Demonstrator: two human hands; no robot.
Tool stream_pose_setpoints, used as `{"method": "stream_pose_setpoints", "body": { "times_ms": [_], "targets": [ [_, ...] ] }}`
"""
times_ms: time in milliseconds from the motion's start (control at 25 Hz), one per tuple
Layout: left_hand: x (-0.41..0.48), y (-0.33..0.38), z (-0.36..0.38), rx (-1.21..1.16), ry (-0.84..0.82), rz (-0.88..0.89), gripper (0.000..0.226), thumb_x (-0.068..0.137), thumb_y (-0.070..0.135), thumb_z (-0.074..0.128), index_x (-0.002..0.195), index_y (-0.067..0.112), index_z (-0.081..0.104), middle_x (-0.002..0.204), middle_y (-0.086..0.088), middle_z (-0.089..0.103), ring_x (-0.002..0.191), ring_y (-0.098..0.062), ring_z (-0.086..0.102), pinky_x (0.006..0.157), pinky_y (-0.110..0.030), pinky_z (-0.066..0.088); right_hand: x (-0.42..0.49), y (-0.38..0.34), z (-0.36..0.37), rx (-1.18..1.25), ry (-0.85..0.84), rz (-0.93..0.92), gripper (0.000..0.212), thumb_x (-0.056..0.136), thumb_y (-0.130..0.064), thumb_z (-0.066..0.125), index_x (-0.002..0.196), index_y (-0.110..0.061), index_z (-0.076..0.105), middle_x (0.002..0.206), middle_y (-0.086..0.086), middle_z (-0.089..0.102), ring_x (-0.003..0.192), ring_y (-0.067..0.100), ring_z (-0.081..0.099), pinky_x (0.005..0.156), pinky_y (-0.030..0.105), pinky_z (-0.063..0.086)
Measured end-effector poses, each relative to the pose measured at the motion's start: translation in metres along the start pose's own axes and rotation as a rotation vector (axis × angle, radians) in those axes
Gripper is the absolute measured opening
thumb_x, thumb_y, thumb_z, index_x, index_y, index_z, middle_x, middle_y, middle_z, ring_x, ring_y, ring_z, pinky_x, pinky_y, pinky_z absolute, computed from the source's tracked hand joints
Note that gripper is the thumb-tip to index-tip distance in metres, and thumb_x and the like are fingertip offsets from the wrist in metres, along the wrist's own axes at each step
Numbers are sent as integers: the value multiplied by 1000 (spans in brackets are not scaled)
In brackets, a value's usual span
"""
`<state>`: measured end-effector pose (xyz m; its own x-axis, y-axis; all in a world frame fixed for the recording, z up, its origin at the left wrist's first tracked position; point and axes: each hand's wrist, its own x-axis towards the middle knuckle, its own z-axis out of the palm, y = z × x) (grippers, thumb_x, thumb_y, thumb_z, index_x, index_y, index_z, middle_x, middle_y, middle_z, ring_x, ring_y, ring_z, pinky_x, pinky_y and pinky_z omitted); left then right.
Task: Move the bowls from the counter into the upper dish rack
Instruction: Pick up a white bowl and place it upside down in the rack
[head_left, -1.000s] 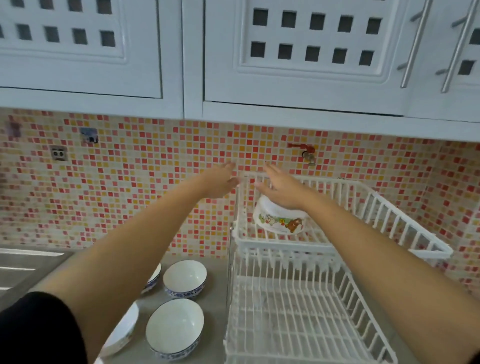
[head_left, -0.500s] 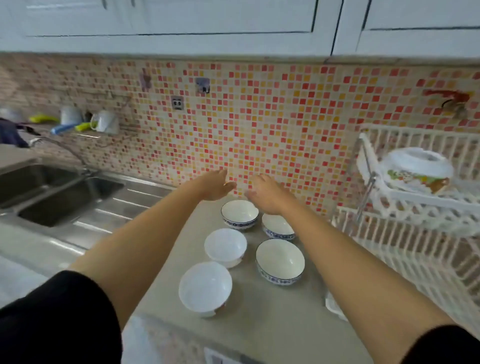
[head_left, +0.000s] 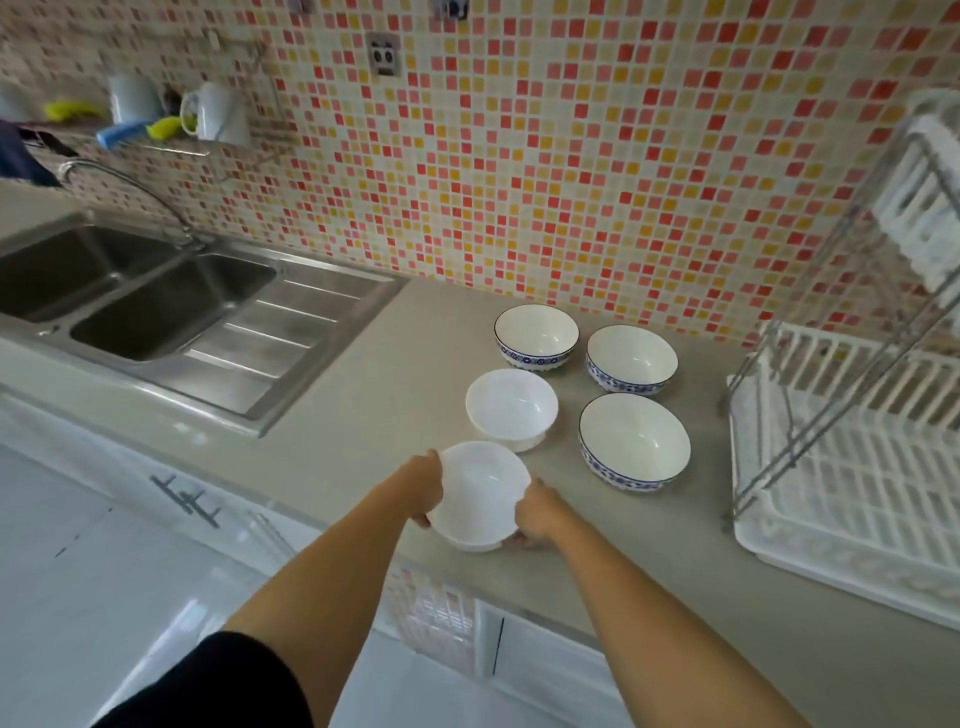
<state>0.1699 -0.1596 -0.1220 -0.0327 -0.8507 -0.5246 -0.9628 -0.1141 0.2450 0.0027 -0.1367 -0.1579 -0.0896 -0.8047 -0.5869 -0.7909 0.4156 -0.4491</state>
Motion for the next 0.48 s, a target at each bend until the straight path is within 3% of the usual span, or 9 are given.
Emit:
{"method": "stream_pose_setpoints", "body": {
  "times_ms": [120,240,280,360,400,480],
  "targets": [
    [-8,1,-23,38,-78,9,61,81,3,68,130,-4,34,128,-20,51,110,-34,60,75,-28,52,-9,-16,-17,61,-64,-74,37,80,5,54,117,10,54,113,25,64,96,30,65,84,41,55],
    [-30,20,-79,-40,8,68,42,87,-1,53,127,-3,39,117,-19,56,100,-38,66,47,-21,51,-30,-40,-64,159,-5,-163,33,87,5,42,118,13,47,112,28,63,84,30,64,72,38,57],
    [-43,32,-102,-56,75,82,40,88,-2,49,127,-3,39,120,-20,55,99,-38,66,50,-23,54,-42,-48,-84,188,48,-196,34,90,4,38,122,13,43,113,27,62,78,28,62,65,32,55],
    [-74,62,-146,-76,236,161,42,89,-3,50,129,-1,40,122,-18,54,103,-37,63,70,-34,57,-72,-63,-134,167,211,-284,37,92,-2,37,128,6,36,111,24,63,74,25,60,55,28,49],
    [-91,79,-164,-114,328,229,41,90,-1,50,130,1,41,118,-18,53,103,-36,62,76,-38,57,-86,-65,-158,152,324,-353,39,94,-5,38,132,1,33,113,21,62,78,24,58,56,29,47],
    [-120,112,-189,-224,529,378,38,94,4,45,131,6,40,109,-17,55,91,-34,63,72,-40,58,-116,-65,-204,156,561,-479,39,98,-12,37,136,-6,34,123,15,57,90,23,54,65,29,45]
  ]
}}
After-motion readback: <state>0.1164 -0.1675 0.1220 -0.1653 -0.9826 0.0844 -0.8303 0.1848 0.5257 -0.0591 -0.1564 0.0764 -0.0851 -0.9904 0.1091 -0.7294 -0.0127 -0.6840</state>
